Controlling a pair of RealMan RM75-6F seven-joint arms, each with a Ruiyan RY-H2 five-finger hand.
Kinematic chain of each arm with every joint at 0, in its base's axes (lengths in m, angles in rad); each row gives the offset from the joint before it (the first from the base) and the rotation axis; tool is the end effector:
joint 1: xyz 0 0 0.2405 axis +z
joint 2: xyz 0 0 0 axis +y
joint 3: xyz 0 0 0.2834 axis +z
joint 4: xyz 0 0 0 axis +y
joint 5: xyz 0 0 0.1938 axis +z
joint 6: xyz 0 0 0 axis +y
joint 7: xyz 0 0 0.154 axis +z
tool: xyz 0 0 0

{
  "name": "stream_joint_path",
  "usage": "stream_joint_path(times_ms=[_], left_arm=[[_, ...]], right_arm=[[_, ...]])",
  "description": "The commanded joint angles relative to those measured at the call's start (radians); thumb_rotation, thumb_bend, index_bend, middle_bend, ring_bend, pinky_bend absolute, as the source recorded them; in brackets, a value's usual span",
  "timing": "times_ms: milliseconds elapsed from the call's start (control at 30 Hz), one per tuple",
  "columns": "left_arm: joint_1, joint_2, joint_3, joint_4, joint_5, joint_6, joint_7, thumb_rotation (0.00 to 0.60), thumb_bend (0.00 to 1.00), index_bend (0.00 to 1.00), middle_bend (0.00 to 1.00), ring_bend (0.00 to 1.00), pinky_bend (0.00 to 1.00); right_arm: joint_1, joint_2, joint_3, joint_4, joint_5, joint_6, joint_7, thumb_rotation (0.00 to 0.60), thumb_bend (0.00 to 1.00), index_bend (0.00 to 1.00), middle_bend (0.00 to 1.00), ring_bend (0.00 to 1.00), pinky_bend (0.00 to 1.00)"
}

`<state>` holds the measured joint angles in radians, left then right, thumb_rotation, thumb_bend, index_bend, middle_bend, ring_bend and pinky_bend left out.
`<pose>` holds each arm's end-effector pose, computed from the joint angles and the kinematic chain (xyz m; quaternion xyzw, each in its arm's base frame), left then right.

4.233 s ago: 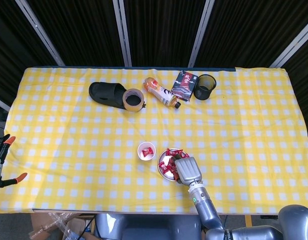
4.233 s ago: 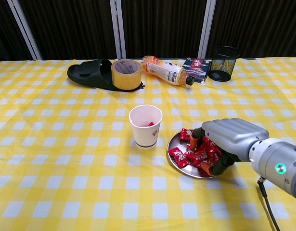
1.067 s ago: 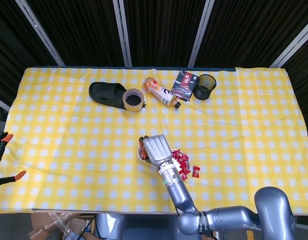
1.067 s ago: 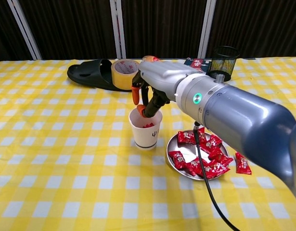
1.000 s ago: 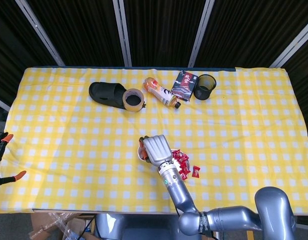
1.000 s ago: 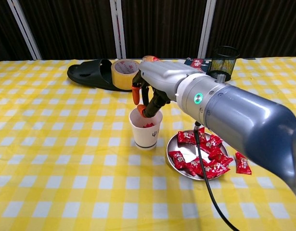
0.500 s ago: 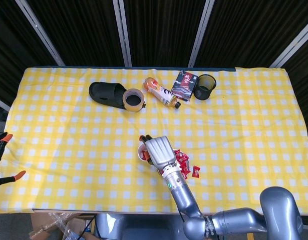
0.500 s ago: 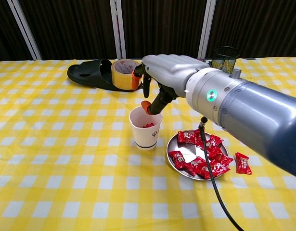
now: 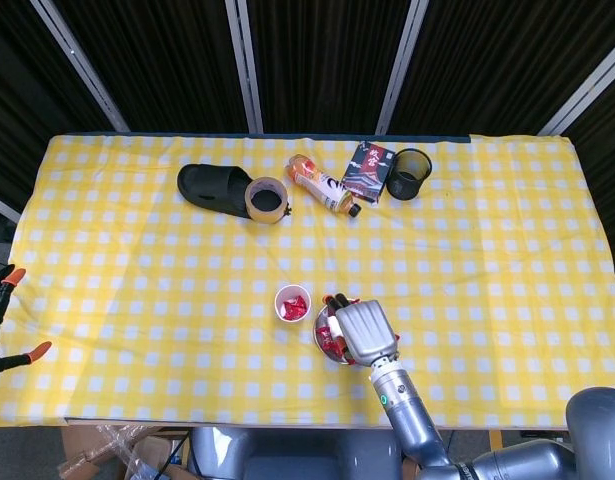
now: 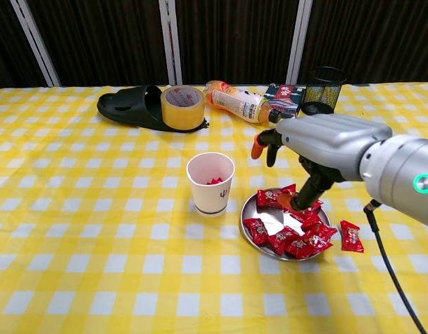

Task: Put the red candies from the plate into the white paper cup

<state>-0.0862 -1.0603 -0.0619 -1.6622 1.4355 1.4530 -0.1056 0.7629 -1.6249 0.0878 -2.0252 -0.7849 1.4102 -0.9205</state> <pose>-0.3321 0.1937 0.2023 -0.5577 -0.4345 -0.4036 0.5808 -0.1073 -0.2802 -0.0076 0.7428 -0.3958 0.3148 0.4387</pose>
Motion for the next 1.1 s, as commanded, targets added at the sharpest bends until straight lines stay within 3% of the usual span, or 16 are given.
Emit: stream_joint_path(times_ms=[33, 500, 667, 867, 1100], left_arm=[[0.003, -0.004, -0.001, 0.003, 0.005, 0.009, 0.005, 0.6, 0.04, 0.0, 0.0, 0.0, 0.0], [0.01, -0.017, -0.003, 0.008, 0.011, 0.028, 0.012, 0.6, 0.04, 0.0, 0.0, 0.0, 0.0], [0.01, -0.017, -0.004, 0.008, 0.007, 0.028, 0.014, 0.6, 0.04, 0.0, 0.0, 0.0, 0.0], [0.009, -0.017, -0.005, 0.008, 0.005, 0.025, 0.015, 0.6, 0.04, 0.0, 0.0, 0.0, 0.0], [0.01, -0.017, -0.006, 0.007, 0.004, 0.026, 0.012, 0.6, 0.04, 0.0, 0.0, 0.0, 0.0]], right_arm=[[-0.023, 0.008, -0.03, -0.014, -0.017, 0.013, 0.006, 0.6, 0.41, 0.23, 0.28, 0.82, 0.83], [-0.079, -0.007, -0.1, 0.019, -0.037, 0.008, 0.002, 0.6, 0.38, 0.21, 0.24, 0.82, 0.83], [-0.089, -0.011, -0.098, 0.043, -0.024, -0.01, 0.007, 0.6, 0.38, 0.2, 0.23, 0.82, 0.83], [-0.097, -0.013, -0.101, 0.066, -0.01, -0.035, 0.008, 0.6, 0.36, 0.08, 0.2, 0.82, 0.83], [-0.106, -0.024, -0.103, 0.084, -0.014, -0.05, 0.009, 0.6, 0.36, 0.1, 0.2, 0.82, 0.83]])
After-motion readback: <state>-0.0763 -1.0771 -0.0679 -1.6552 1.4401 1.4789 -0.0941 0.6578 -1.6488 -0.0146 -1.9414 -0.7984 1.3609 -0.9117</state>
